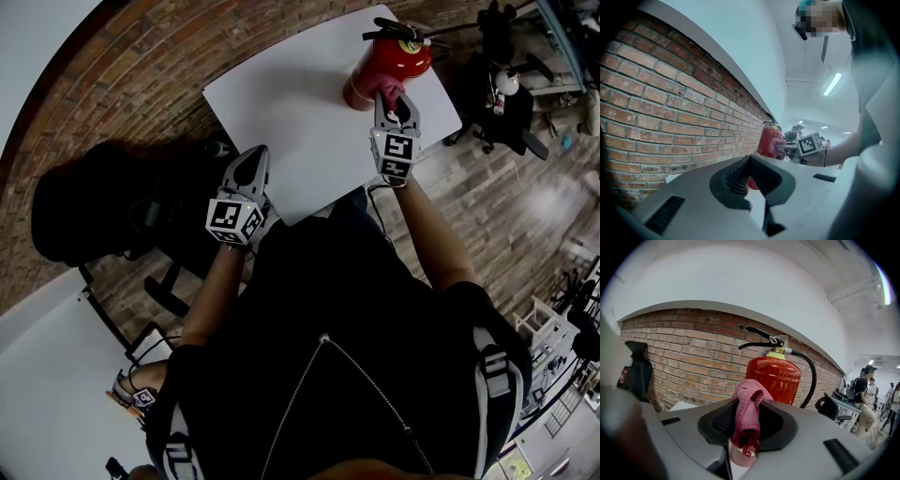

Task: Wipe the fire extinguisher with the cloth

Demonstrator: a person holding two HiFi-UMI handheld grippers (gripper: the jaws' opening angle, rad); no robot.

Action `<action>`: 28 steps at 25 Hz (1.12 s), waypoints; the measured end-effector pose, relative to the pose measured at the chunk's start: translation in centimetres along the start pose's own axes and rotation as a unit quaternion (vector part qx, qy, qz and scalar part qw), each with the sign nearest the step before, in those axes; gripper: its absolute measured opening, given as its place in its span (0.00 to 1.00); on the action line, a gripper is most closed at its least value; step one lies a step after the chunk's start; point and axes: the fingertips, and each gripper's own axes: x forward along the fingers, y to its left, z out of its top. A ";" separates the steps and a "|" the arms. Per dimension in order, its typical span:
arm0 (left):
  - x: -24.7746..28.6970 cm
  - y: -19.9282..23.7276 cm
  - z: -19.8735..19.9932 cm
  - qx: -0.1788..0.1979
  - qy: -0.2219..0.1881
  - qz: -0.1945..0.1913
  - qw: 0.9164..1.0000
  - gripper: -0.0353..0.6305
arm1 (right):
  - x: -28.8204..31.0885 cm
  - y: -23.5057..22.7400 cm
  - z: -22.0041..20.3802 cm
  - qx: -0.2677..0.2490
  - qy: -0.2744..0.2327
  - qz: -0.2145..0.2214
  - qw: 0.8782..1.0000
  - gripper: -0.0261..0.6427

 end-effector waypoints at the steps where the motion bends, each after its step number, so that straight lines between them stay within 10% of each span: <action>1: 0.0 0.0 -0.1 0.000 0.000 0.001 1.000 0.08 | 0.1 0.0 -0.2 0.000 0.001 0.000 1.000 0.19; 28: -0.7 1.8 -0.1 -0.007 0.003 0.029 1.000 0.08 | 2.3 1.6 -7.1 -0.009 0.048 0.017 0.999 0.20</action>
